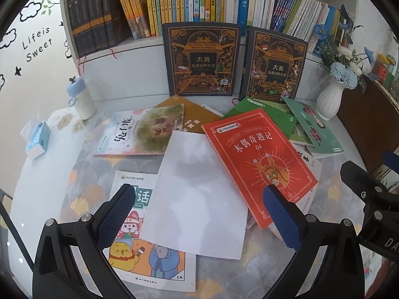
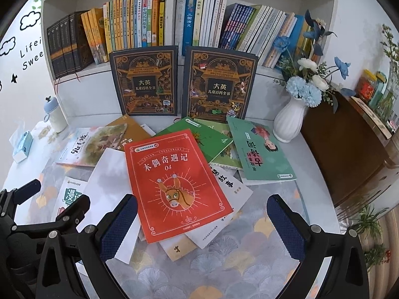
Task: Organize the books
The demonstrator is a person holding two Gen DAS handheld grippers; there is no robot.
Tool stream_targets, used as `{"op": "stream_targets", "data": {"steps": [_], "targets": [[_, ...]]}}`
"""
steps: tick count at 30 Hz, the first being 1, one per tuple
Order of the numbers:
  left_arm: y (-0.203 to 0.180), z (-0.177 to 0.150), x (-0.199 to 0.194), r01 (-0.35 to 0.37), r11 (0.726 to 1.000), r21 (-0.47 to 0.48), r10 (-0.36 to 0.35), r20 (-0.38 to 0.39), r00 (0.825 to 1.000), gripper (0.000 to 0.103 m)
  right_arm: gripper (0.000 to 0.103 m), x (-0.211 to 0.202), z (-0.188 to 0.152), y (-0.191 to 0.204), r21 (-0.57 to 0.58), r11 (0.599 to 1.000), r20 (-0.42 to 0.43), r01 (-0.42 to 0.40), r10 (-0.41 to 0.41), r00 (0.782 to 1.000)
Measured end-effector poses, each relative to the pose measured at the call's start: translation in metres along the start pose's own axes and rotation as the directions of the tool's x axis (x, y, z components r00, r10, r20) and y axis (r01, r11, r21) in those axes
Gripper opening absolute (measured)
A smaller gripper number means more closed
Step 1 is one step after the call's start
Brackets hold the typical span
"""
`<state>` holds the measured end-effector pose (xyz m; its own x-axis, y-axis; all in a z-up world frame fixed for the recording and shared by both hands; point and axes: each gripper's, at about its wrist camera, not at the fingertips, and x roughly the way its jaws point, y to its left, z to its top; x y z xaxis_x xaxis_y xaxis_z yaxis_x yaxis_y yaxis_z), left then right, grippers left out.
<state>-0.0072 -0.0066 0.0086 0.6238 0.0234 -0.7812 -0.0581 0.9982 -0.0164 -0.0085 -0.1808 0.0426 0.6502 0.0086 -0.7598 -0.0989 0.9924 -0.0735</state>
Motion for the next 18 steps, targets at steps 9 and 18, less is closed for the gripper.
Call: {"op": "stream_targets", "data": {"steps": [9,18], "targets": [[-0.018,-0.005,0.001,0.077,0.996,0.044,-0.076,-0.021,0.997,0.102,0.103,0.0,-0.001,0.01,-0.032,0.999,-0.002,-0.019,0.019,1.0],[-0.015,-0.003,-0.002,0.054,0.998,0.031,-0.054,-0.01,0.999,0.102,0.103,-0.007,-0.001,0.006,-0.033,0.999,0.017,0.026,-0.026,1.0]]}}
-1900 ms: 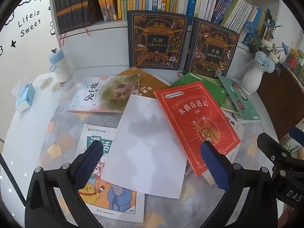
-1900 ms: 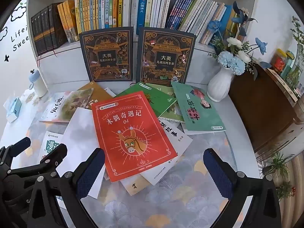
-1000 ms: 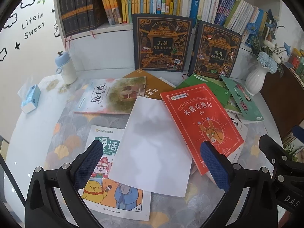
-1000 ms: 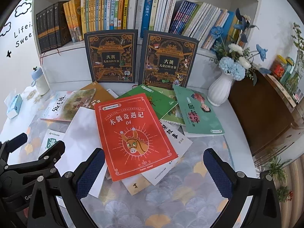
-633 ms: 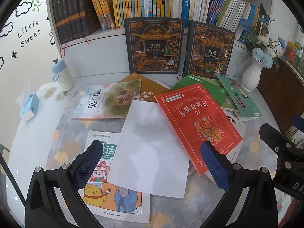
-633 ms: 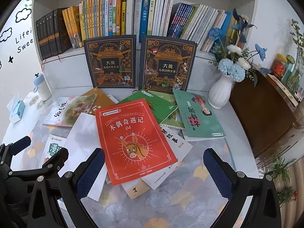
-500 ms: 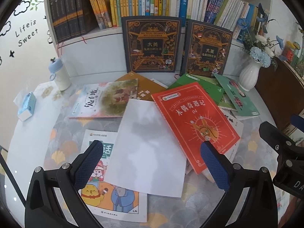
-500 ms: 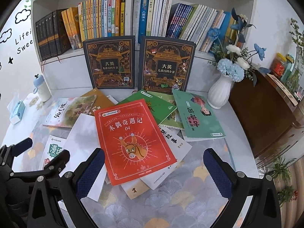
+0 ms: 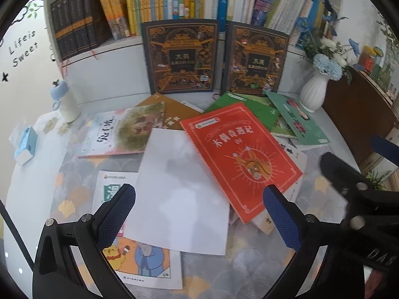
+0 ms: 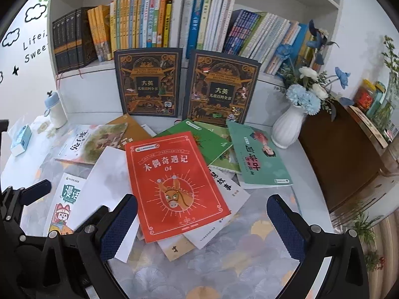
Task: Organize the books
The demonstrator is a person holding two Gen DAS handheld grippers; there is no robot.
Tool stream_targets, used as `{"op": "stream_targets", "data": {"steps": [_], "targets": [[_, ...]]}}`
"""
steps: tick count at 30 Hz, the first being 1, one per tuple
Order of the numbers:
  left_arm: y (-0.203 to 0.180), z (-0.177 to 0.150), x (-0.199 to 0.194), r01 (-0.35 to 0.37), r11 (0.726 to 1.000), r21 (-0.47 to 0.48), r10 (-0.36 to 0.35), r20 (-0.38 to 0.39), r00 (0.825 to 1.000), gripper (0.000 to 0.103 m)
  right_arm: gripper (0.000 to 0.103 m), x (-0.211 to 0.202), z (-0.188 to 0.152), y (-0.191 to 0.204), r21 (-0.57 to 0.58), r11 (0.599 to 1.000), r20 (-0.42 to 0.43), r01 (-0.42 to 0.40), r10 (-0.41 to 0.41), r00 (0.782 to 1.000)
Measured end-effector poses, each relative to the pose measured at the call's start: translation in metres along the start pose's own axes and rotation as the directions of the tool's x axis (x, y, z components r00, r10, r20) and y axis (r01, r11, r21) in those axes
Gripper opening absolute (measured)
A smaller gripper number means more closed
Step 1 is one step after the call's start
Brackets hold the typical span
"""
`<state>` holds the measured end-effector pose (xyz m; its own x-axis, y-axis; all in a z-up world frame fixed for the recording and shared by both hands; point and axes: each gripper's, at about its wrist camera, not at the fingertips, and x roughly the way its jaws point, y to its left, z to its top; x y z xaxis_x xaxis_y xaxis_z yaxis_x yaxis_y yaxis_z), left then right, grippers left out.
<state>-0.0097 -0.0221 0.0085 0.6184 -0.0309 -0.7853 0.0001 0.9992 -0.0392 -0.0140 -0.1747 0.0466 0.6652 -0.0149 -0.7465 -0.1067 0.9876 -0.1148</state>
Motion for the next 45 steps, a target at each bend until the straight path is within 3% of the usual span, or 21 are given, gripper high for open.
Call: {"op": "stream_targets", "data": {"steps": [9,14,45], "targets": [[0.021,0.004,-0.001,-0.056,0.997,-0.052,0.057,0.015,0.998,0.102,0.103,0.003,0.001,-0.014,0.047,0.999,-0.01,-0.002,0.002,1.0],[0.031,0.005,-0.005,-0.043,0.995,-0.086,0.045,0.025,0.999,0.102,0.103,0.004,0.001,-0.012,0.041,0.999,-0.015,-0.019,0.019,1.0],[0.034,0.006,-0.003,-0.055,0.995,-0.078,0.057,0.019,0.998,0.102,0.103,0.009,-0.001,-0.004,0.049,0.995,-0.021,-0.082,0.083,0.996]]}}
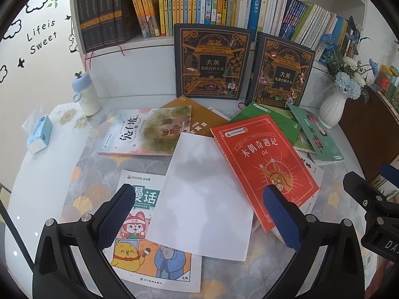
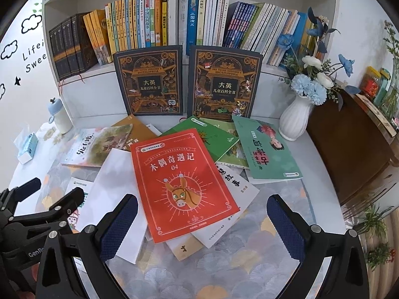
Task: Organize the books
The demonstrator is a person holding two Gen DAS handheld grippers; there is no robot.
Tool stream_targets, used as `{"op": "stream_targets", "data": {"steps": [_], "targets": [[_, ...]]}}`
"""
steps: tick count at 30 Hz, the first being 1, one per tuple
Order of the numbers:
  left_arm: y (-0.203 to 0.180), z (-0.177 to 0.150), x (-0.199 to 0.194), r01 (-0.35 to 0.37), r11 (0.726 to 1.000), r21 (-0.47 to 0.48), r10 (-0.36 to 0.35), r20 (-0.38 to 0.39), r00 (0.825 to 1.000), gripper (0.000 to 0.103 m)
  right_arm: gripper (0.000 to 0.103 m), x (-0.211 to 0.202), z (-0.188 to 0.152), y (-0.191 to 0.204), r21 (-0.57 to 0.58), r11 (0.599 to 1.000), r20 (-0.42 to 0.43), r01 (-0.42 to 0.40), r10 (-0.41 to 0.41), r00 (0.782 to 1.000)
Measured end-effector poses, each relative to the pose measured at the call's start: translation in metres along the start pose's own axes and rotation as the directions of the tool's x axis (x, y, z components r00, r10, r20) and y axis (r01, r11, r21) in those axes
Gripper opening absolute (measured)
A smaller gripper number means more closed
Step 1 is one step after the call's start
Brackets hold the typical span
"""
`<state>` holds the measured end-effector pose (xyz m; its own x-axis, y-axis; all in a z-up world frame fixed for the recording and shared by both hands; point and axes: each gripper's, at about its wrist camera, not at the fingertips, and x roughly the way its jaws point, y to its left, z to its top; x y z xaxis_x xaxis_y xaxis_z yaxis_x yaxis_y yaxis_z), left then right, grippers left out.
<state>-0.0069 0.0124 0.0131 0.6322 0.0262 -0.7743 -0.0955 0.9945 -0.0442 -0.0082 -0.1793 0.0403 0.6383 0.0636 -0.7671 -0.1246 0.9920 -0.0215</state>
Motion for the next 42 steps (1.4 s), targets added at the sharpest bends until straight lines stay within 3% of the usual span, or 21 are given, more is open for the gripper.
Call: {"op": "stream_targets", "data": {"steps": [9,12,15,17,19,22,23,24,25,27,29,31,34,35,37,40,42], "targets": [[0.003,0.003,0.005,-0.014,0.999,0.029,0.014,-0.002,1.0,0.102,0.103,-0.001,0.0,0.003,0.018,0.997,0.022,-0.07,0.07,0.997],[0.019,0.008,0.013,-0.088,0.995,0.036,0.088,-0.003,0.996,0.102,0.103,-0.001,0.004,-0.006,0.11,0.985,0.118,-0.134,0.12,0.986],[0.048,0.009,0.022,-0.113,0.994,-0.006,0.113,-0.003,0.994,0.102,0.102,0.013,0.003,-0.008,0.188,0.959,0.124,-0.21,0.189,0.974],[0.071,0.004,0.032,-0.073,0.996,-0.046,0.071,-0.03,0.997,0.102,0.099,0.026,-0.004,-0.004,0.204,0.929,0.099,-0.309,0.295,0.951],[0.092,-0.008,0.043,0.016,0.995,-0.103,-0.019,-0.023,1.0,0.102,0.093,0.042,-0.022,0.007,0.188,0.91,0.051,-0.371,0.368,0.928],[0.106,-0.028,0.075,0.125,0.983,-0.133,-0.136,-0.077,0.988,0.102,0.08,0.071,-0.052,0.029,0.14,0.938,-0.058,-0.318,0.328,0.943],[0.109,-0.036,0.09,0.145,0.979,-0.144,-0.164,-0.126,0.978,0.099,0.066,0.088,-0.065,0.039,0.132,0.941,-0.127,-0.31,0.327,0.936],[0.109,-0.042,0.099,0.165,0.974,-0.153,-0.188,-0.152,0.97,0.091,0.057,0.097,-0.073,0.043,0.136,0.937,-0.159,-0.32,0.34,0.927],[0.11,-0.049,0.11,0.19,0.968,-0.166,-0.218,-0.171,0.961,0.087,0.056,0.11,-0.085,0.05,0.164,0.917,-0.196,-0.364,0.392,0.899],[0.109,-0.062,0.12,0.223,0.957,-0.188,-0.252,-0.152,0.956,0.08,0.055,0.121,-0.097,0.059,0.169,0.916,-0.219,-0.365,0.396,0.892],[0.102,-0.07,0.115,0.229,0.964,-0.137,-0.24,-0.078,0.968,0.08,0.052,0.126,-0.101,0.067,0.155,0.919,-0.226,-0.362,0.39,0.893],[0.085,-0.074,0.114,0.229,0.972,-0.06,-0.233,-0.083,0.969,0.08,0.051,0.133,-0.103,0.074,0.172,0.905,-0.223,-0.39,0.421,0.879],[0.059,-0.077,0.115,0.245,0.969,0.039,-0.24,-0.102,0.966,0.081,0.051,0.135,-0.103,0.078,0.161,0.915,-0.226,-0.37,0.399,0.889],[0.049,-0.081,0.115,0.214,0.973,0.084,-0.206,-0.104,0.973,0.081,0.051,0.133,-0.105,0.08,0.152,0.914,-0.215,-0.376,0.402,0.89],[0.039,-0.084,0.114,0.158,0.974,0.16,-0.147,-0.082,0.986,0.082,0.05,0.136,-0.107,0.08,0.174,0.883,-0.233,-0.435,0.466,0.853],[0.045,-0.088,0.108,0.22,0.967,0.129,-0.207,-0.11,0.972,0.081,0.049,0.126,-0.11,0.082,0.118,0.91,-0.234,-0.398,0.415,0.879],[0.051,-0.095,0.1,0.249,0.961,0.122,-0.233,-0.131,0.964,0.081,0.049,0.119,-0.113,0.083,0.101,0.914,-0.243,-0.393,0.406,0.881]]}}
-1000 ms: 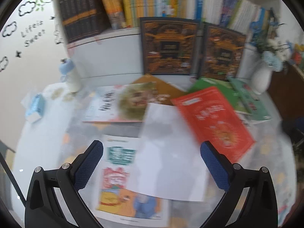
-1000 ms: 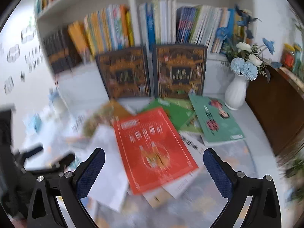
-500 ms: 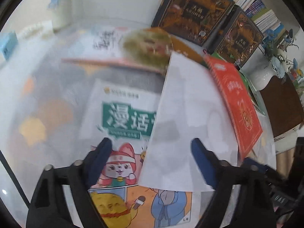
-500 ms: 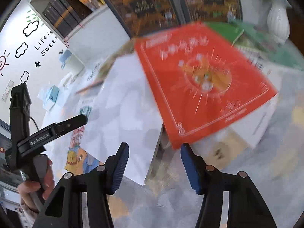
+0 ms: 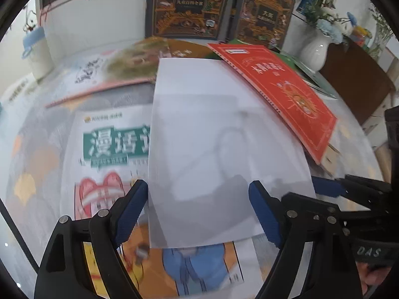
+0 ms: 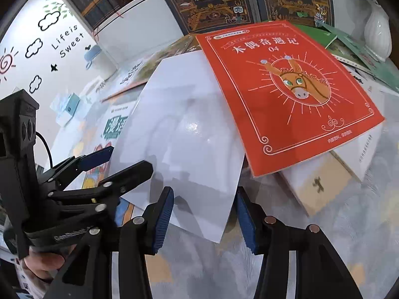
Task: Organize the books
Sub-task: 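Move the left tool to the white paper sheet and grasp its edge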
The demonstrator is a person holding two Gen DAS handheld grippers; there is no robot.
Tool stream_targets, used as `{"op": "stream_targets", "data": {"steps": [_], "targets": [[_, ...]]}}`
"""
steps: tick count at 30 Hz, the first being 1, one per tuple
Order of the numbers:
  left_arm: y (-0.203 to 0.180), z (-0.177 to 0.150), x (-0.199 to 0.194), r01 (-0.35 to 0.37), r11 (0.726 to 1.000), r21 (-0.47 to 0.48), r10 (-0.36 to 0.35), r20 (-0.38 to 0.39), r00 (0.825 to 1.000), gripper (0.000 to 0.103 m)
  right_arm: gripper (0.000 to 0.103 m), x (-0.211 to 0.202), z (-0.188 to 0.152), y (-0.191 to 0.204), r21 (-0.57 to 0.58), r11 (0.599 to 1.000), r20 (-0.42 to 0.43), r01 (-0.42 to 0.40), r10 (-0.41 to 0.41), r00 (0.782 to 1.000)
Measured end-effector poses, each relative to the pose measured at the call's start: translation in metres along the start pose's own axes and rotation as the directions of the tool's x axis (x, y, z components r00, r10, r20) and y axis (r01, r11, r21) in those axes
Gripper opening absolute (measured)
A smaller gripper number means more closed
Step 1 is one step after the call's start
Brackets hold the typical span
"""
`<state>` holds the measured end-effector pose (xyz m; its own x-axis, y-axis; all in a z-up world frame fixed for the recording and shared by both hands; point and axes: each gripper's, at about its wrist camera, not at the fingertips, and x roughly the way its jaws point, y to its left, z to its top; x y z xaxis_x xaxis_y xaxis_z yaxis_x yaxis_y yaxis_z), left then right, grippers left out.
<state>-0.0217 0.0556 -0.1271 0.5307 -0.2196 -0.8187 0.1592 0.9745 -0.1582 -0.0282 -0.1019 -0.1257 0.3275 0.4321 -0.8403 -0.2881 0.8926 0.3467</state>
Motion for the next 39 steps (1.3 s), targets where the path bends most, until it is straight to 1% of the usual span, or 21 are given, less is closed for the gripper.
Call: {"op": "stream_targets", "data": {"steps": [3,7,11,12,13,14,15,16,17,19,22,23,24,25,26,27,28,31,33,35,39], "targets": [[-0.009,-0.018,-0.009,0.008,0.999,0.046,-0.006,-0.035,0.999,0.081,0.05,-0.012,-0.016,0.011,-0.058,0.998,-0.018,0.028,-0.029,0.999],[-0.021,-0.064,-0.037,0.049,0.994,0.094,-0.043,-0.064,0.997,0.081,0.051,-0.031,-0.06,0.024,-0.156,0.986,-0.079,0.06,-0.073,0.994],[-0.032,-0.128,-0.068,0.137,0.985,0.109,-0.127,-0.095,0.987,0.082,0.055,-0.054,-0.125,0.021,-0.206,0.978,-0.148,-0.011,-0.02,0.989],[-0.032,-0.138,-0.07,0.136,0.984,0.111,-0.125,-0.101,0.987,0.083,0.057,-0.06,-0.131,0.016,-0.203,0.979,-0.127,-0.028,0.002,0.992],[-0.032,-0.145,-0.074,0.107,0.986,0.129,-0.099,-0.064,0.993,0.084,0.058,-0.064,-0.135,0.01,-0.196,0.98,-0.108,-0.034,0.013,0.994],[-0.03,-0.147,-0.074,0.088,0.988,0.13,-0.081,-0.062,0.995,0.086,0.066,-0.063,-0.135,0.003,-0.184,0.981,-0.095,-0.066,0.049,0.994],[-0.028,-0.143,-0.071,0.097,0.988,0.117,-0.089,-0.075,0.993,0.09,0.092,-0.062,-0.134,-0.002,-0.18,0.974,-0.08,-0.138,0.125,0.989],[-0.026,-0.137,-0.068,0.108,0.988,0.106,-0.1,-0.086,0.991,0.093,0.103,-0.06,-0.132,-0.006,-0.179,0.952,-0.079,-0.247,0.237,0.968],[-0.023,-0.131,-0.064,0.129,0.987,0.092,-0.12,-0.101,0.988,0.102,0.103,-0.056,-0.129,-0.008,-0.188,0.929,-0.073,-0.319,0.311,0.948],[-0.018,-0.115,-0.055,0.162,0.984,0.071,-0.154,-0.107,0.982,0.102,0.103,-0.053,-0.123,-0.009,-0.207,0.926,-0.056,-0.317,0.312,0.948],[-0.007,-0.104,-0.051,0.204,0.979,0.009,-0.202,-0.09,0.975,0.101,0.103,-0.045,-0.106,-0.01,-0.19,0.92,-0.124,-0.344,0.325,0.938],[-0.005,-0.103,-0.05,0.206,0.978,-0.012,-0.206,-0.087,0.975,0.094,0.099,-0.044,-0.103,-0.013,-0.173,0.918,-0.128,-0.357,0.338,0.932],[-0.004,-0.102,-0.051,0.186,0.982,-0.024,-0.188,-0.079,0.979,0.075,0.085,-0.044,-0.1,-0.018,-0.162,0.924,-0.116,-0.347,0.331,0.936],[-0.002,-0.103,-0.054,0.138,0.99,-0.023,-0.139,-0.067,0.988,0.064,0.072,-0.044,-0.1,-0.019,-0.177,0.936,-0.098,-0.305,0.291,0.952],[0.0,-0.103,-0.055,0.111,0.994,-0.019,-0.111,-0.052,0.992,0.053,0.043,-0.041,-0.1,-0.014,-0.204,0.95,-0.071,-0.238,0.228,0.971],[0.006,-0.104,-0.056,0.134,0.99,-0.037,-0.135,-0.039,0.99,0.05,0.032,-0.04,-0.1,-0.018,-0.21,0.953,-0.059,-0.217,0.209,0.976],[0.01,-0.106,-0.056,0.145,0.988,-0.047,-0.146,-0.032,0.989,0.047,0.032,-0.039,-0.098,-0.026,-0.193,0.95,-0.058,-0.247,0.24,0.969],[0.022,-0.104,-0.056,0.177,0.98,-0.087,-0.18,-0.027,0.983,0.042,0.033,-0.034,-0.088,-0.049,-0.12,0.914,-0.085,-0.387,0.378,0.922],[0.025,-0.103,-0.054,0.185,0.977,-0.11,-0.189,-0.025,0.982,0.041,0.04,-0.033,-0.083,-0.053,-0.1,0.907,-0.084,-0.409,0.402,0.912],[0.027,-0.103,-0.055,0.182,0.975,-0.128,-0.186,-0.02,0.982,0.041,0.045,-0.028,-0.08,-0.037,-0.142,0.917,-0.074,-0.372,0.365,0.928],[0.015,-0.102,-0.059,0.106,0.988,-0.116,-0.111,-0.038,0.993,0.041,0.032,-0.035,-0.085,-0.019,-0.176,0.96,-0.025,-0.218,0.217,0.976]]}}
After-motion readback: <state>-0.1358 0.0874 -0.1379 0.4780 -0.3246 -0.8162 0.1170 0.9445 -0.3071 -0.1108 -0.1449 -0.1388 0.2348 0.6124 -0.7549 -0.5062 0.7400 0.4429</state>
